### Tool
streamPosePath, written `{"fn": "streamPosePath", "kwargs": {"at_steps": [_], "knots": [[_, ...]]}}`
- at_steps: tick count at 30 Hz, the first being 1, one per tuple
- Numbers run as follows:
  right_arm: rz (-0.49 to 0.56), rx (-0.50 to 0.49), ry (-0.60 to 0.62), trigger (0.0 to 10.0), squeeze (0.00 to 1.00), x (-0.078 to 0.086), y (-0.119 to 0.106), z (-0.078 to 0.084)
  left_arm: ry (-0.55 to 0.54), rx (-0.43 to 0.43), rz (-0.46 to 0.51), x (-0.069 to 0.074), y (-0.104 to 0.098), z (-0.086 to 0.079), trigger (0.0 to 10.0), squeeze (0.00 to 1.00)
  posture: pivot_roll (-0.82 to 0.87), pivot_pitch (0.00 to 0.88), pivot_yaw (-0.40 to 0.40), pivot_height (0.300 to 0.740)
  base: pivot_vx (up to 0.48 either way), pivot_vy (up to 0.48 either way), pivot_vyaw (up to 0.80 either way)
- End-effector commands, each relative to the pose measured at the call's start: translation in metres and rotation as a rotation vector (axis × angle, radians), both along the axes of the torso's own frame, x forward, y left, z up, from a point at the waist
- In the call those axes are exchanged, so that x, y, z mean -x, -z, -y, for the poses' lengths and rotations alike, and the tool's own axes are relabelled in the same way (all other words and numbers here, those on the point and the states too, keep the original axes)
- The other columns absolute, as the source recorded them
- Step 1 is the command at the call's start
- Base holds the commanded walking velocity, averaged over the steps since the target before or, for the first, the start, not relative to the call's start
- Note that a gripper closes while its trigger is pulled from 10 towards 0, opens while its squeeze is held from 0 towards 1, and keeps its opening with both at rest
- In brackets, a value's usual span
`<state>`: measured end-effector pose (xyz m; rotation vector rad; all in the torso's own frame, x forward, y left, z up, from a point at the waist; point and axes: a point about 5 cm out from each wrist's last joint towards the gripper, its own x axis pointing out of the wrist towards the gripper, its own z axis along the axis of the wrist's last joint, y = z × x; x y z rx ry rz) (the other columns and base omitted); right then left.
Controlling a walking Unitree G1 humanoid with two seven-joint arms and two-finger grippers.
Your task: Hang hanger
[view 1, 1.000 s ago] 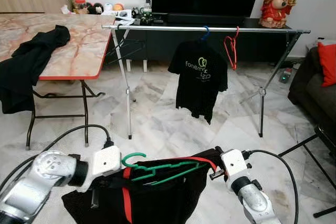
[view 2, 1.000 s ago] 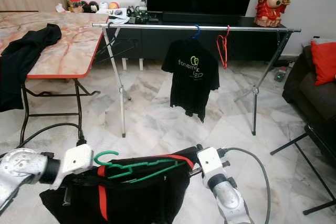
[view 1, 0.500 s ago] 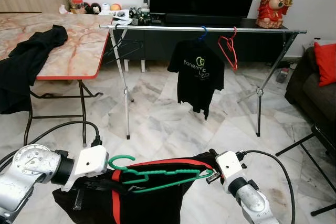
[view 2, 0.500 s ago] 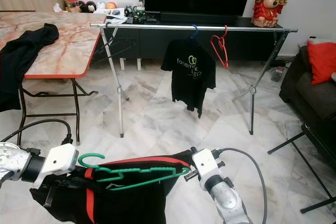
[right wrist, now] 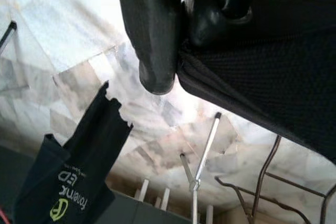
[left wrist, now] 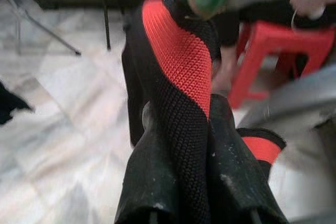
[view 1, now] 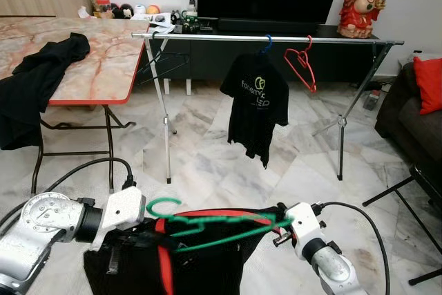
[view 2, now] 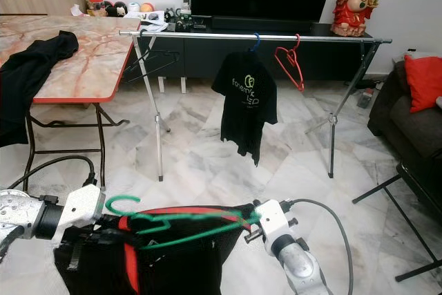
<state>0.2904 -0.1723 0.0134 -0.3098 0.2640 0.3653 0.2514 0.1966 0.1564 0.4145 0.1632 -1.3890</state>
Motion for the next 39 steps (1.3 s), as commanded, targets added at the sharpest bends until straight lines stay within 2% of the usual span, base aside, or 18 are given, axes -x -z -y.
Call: {"fn": "streamPosePath", "kwargs": {"at_steps": [1, 4, 5, 6, 7, 8, 9, 10, 13, 17, 21, 24, 28, 29, 32, 33, 36, 39], "knots": [[-0.061, -0.024, 0.133, 2.2, 0.0, 0.009, 0.009, 0.027, -0.038, 0.08, 0.045, -0.001, -0.015, -0.006, 10.0, 0.0, 0.1, 0.0, -0.092, 0.74, 0.0, 0.0, 0.0], [-0.092, -0.043, 0.142, 2.5, 0.0, 0.013, 0.014, 0.027, -0.048, 0.137, 0.044, -0.001, -0.015, 0.001, 10.0, 0.0, 0.1, 0.0, -0.091, 0.74, 0.0, 0.0, 0.0], [-0.114, -0.053, 0.132, 3.6, 0.0, 0.016, 0.017, 0.025, -0.086, 0.14, 0.049, -0.005, -0.013, 0.004, 10.0, 0.0, 0.1, 0.0, -0.091, 0.74, 0.0, 0.0, 0.0], [-0.121, -0.055, 0.126, 3.6, 0.0, 0.017, 0.018, 0.024, -0.098, 0.134, 0.053, -0.007, -0.012, 0.006, 10.0, 0.0, 0.1, 0.0, -0.091, 0.74, 0.0, 0.0, 0.0], [-0.131, -0.055, 0.117, 4.4, 0.0, 0.018, 0.02, 0.023, -0.107, 0.13, 0.058, -0.009, -0.01, 0.008, 10.0, 0.0, 0.1, 0.0, -0.091, 0.74, 0.0, 0.0, 0.0], [-0.156, -0.053, 0.1, 8.4, 0.0, 0.021, 0.023, 0.021, -0.123, 0.131, 0.058, -0.011, -0.006, 0.012, 10.0, 0.0, 0.11, 0.0, -0.091, 0.74, 0.0, 0.0, 0.0], [-0.188, -0.048, 0.061, 10.0, 0.74, 0.025, 0.028, 0.016, -0.135, 0.14, 0.064, -0.013, -0.003, 0.019, 10.0, 0.0, 0.1, 0.0, -0.091, 0.74, 0.0, 0.0, 0.0], [-0.207, -0.034, 0.029, 10.0, 1.0, 0.027, 0.03, 0.013, -0.147, 0.15, 0.067, -0.015, -0.001, 0.023, 10.0, 0.0, 0.1, 0.0, -0.09, 0.74, 0.0, 0.0, 0.0], [-0.229, -0.006, -0.02, 10.0, 1.0, 0.03, 0.034, 0.008, -0.163, 0.165, 0.071, -0.017, 0.002, 0.03, 10.0, 0.0, 0.1, 0.0, -0.088, 0.74, 0.0, 0.0, 0.0], [-0.286, 0.023, -0.2, 10.0, 1.0, 0.037, 0.037, -0.004, -0.238, 0.247, 0.101, -0.026, 0.007, 0.05, 10.0, 0.0, 0.09, 0.0, -0.084, 0.74, 0.0, 0.0, 0.0], [-0.312, 0.032, -0.292, 10.0, 1.0, 0.038, 0.037, -0.008, -0.281, 0.262, 0.102, -0.031, 0.011, 0.054, 10.0, 0.0, 0.09, 0.0, -0.082, 0.74, 0.0, 0.0, 0.0], [-0.306, 0.022, -0.31, 10.0, 1.0, 0.036, 0.035, -0.008, -0.318, 0.277, 0.1, -0.034, 0.014, 0.054, 10.0, 0.0, 0.09, 0.0, -0.078, 0.74, 0.0, 0.0, 0.0], [-0.272, 0.0, -0.214, 10.0, 1.0, 0.027, 0.028, -0.002, -0.293, 0.287, 0.074, -0.03, 0.016, 0.058, 10.0, 0.0, 0.08, 0.0, -0.074, 0.74, 0.0, 0.0, 0.0], [-0.26, -0.051, -0.114, 10.0, 1.0, 0.02, 0.024, 0.004, -0.291, 0.277, 0.07, -0.029, 0.018, 0.059, 10.0, 0.0, 0.08, 0.0, -0.072, 0.74, 0.0, 0.0, 0.0], [-0.258, -0.16, -0.07, 10.0, 1.0, 0.016, 0.021, 0.003, -0.311, 0.245, 0.075, -0.03, 0.023, 0.058, 10.0, 0.0, 0.08, 0.0, -0.072, 0.74, 0.0, 0.0, 0.0], [-0.269, -0.137, -0.142, 10.0, 1.0, 0.018, 0.021, -0.001, -0.32, 0.197, 0.08, -0.031, 0.028, 0.055, 10.0, 0.0, 0.08, 0.0, -0.07, 0.74, 0.0, 0.0, 0.0], [-0.314, -0.111, -0.215, 10.0, 1.0, 0.022, 0.024, -0.004, -0.373, 0.141, 0.109, -0.037, 0.033, 0.048, 10.0, 0.0, 0.07, 0.0, -0.068, 0.74, 0.0, 0.0, 0.0], [-0.381, 0.059, -0.344, 10.0, 1.0, 0.032, 0.032, 0.0, -0.469, 0.094, 0.134, -0.048, 0.037, 0.039, 10.0, 0.0, 0.07, 0.0, -0.065, 0.74, 0.0, 0.0, 0.0]]}}
